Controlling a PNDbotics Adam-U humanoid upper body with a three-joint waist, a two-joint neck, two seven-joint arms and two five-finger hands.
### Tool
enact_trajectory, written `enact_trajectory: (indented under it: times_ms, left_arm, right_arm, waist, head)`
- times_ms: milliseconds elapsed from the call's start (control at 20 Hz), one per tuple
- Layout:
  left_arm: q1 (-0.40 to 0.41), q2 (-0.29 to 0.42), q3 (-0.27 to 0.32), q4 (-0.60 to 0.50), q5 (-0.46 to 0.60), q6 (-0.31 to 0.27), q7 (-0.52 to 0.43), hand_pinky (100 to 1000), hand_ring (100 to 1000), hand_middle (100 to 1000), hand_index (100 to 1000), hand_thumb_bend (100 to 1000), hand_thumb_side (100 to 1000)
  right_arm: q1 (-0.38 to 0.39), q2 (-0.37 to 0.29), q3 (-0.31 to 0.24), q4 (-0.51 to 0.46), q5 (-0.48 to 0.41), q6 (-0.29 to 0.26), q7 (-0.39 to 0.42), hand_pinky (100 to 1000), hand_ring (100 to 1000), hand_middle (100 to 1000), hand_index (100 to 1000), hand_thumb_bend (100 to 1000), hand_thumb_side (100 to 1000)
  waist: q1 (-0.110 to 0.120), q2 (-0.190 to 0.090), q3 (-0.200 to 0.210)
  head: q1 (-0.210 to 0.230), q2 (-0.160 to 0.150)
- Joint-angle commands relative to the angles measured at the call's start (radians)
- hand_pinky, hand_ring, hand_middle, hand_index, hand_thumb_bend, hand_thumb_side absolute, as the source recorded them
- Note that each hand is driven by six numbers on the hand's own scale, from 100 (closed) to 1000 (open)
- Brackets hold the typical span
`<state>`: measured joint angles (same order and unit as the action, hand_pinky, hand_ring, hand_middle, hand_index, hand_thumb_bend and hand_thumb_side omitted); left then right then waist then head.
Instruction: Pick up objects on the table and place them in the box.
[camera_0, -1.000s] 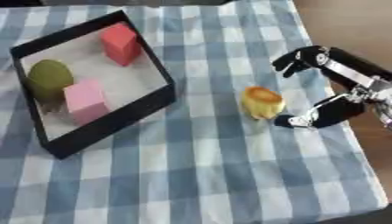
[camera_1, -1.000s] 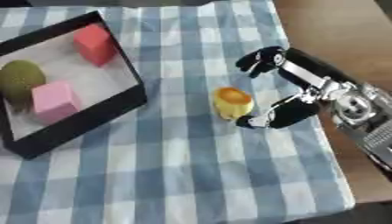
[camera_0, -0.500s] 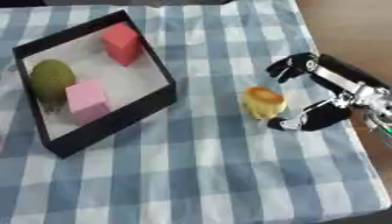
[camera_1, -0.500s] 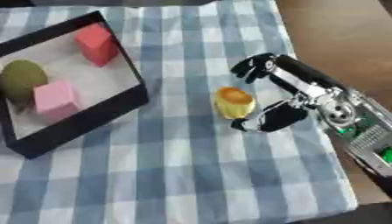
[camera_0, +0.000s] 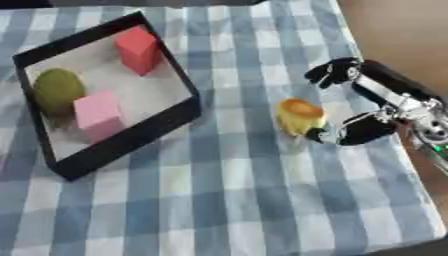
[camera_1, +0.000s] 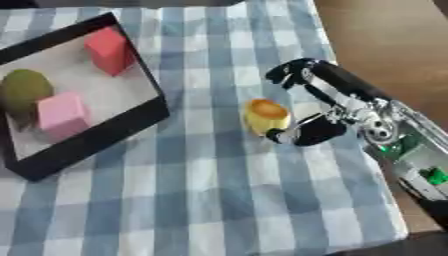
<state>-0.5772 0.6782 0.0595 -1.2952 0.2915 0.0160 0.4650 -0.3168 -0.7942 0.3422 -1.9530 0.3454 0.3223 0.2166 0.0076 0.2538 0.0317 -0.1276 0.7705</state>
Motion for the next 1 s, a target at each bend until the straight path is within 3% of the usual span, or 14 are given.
enact_trajectory:
  times_ms: [50,600,800,1000]
  left_arm:
    - [-0.014,0.025,0.004,-0.015,0.004,0.000,-0.002,809,827,741,903,287,911]
    - [-0.013,0.017,0.001,-0.014,0.007,0.000,-0.005,811,828,740,902,276,889]
    - [-0.012,0.014,0.001,-0.012,0.008,0.001,-0.006,812,828,741,902,280,918]
    - [-0.012,0.013,0.001,-0.012,0.008,0.000,-0.007,813,829,741,902,279,919]
  right_arm:
    - [-0.017,-0.004,0.002,0.018,0.016,-0.001,0.006,834,763,747,824,569,147]
    - [-0.051,0.035,0.033,0.137,0.036,-0.012,-0.006,826,757,733,810,547,109]
    - [-0.058,0.046,0.042,0.171,0.040,-0.019,-0.011,823,754,725,803,532,100]
    - [-0.059,0.049,0.049,0.184,0.037,-0.024,-0.013,817,744,703,787,471,100]
  waist:
    - [0.015,0.001,0.002]
    - [0.018,0.006,0.008]
    - [0.019,0.009,0.009]
    - [0.019,0.010,0.010]
  head:
    - [-0.006,0.000]
    - [-0.014,0.000]
    - [-0.017,0.000]
    - [-0.018,0.000]
